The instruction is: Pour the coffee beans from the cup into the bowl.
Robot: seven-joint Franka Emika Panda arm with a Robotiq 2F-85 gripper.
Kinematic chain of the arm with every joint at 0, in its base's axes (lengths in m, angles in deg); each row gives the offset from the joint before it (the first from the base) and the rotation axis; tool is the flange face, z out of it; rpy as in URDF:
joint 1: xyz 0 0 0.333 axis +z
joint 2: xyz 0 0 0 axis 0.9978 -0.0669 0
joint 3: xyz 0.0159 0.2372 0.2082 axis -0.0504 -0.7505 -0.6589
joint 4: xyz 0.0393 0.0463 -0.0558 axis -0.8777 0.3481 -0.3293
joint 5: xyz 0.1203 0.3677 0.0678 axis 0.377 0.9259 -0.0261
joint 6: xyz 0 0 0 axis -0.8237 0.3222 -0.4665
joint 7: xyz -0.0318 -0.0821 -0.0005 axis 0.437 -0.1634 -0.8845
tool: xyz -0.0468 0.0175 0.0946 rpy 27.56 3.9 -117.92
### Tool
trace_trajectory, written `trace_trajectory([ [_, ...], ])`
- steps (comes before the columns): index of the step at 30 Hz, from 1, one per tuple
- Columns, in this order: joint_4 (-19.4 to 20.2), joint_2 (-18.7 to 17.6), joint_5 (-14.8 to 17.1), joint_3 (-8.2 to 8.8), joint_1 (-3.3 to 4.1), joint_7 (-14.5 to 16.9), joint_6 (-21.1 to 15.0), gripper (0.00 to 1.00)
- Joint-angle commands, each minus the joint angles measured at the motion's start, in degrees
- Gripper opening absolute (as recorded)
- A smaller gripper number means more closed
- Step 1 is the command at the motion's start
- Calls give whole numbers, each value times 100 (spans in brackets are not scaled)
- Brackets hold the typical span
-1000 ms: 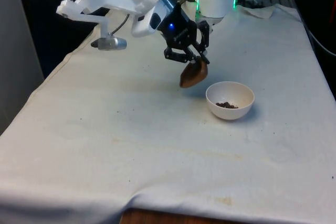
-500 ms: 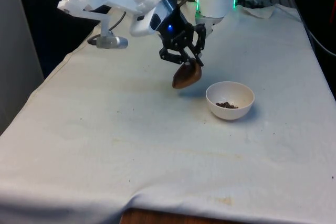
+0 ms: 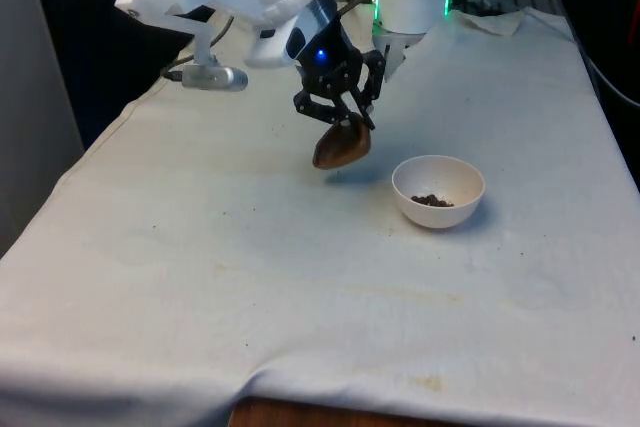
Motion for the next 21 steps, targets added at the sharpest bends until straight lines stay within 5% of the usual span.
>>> trace_trajectory([
  [1,17,6,-109,34,57,-74,-103,3],
  [9,40,11,-401,6,63,-149,-344,3],
  [10,6,0,-350,-29,11,-103,-246,3],
  [11,46,11,-424,6,63,-149,-378,3],
  [18,109,29,-573,-34,63,-132,-693,3],
  [19,63,0,-533,-69,11,-109,-602,3],
  [21,132,34,-607,-40,63,-120,-779,3],
])
